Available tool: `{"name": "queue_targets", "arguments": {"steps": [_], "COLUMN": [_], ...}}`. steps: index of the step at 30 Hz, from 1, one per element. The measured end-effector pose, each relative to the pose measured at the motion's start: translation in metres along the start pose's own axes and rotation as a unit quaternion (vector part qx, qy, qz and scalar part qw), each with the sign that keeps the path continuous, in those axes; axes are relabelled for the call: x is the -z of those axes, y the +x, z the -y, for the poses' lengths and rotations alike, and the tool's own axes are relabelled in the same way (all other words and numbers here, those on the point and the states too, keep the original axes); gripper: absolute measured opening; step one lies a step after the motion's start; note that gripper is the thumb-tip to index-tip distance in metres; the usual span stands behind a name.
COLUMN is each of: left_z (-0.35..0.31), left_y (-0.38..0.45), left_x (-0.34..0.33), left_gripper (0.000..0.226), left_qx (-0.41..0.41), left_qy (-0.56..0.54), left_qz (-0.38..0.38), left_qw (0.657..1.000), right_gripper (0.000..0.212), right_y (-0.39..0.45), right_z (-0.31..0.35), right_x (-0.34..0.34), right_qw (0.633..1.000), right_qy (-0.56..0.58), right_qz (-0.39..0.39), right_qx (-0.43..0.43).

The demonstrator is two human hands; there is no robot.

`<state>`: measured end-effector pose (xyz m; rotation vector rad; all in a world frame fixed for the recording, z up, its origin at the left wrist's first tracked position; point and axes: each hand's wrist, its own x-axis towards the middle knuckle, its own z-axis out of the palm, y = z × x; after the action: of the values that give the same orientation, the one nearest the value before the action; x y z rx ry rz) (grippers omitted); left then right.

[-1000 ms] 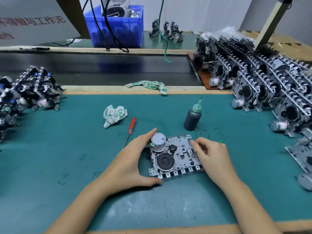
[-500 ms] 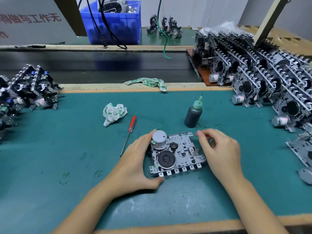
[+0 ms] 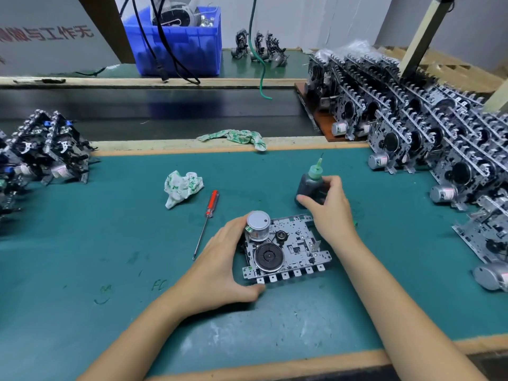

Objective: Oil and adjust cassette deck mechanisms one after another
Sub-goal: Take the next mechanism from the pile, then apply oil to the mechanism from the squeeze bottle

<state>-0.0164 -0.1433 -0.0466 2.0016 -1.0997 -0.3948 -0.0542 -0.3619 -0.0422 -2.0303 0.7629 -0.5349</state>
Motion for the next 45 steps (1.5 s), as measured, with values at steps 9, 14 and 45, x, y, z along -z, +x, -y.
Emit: {"name": "queue_targets", "arguments": {"steps": [9, 14, 45], "left_z": [-0.003, 0.004, 0.007], "left_y": [0.026, 0.033, 0.032], "left_x": [0.003, 0.003, 0.001], "left_gripper": [0.090, 0.091, 0.092], "left_qx": [-0.010, -0.024, -0.052], "left_qy": [0.076, 0.042, 0.045], "left_qz": [0.019, 0.020, 0.012], "left_qw": [0.997, 0.999, 0.998], "right_gripper": [0.025, 0.019, 0.035], "right_y": [-0.033, -0.061, -0.068], "right_z": [0.026, 0.032, 0.023], "right_x": [0.034, 0.019, -0.015], "right_qw": [0.945, 0.874, 0.923], "right_qy": [0.277, 0.477, 0.380], "right_qz": [-0.089, -0.041, -0.010], "right_qx": [0.150, 0.085, 0.065]}}
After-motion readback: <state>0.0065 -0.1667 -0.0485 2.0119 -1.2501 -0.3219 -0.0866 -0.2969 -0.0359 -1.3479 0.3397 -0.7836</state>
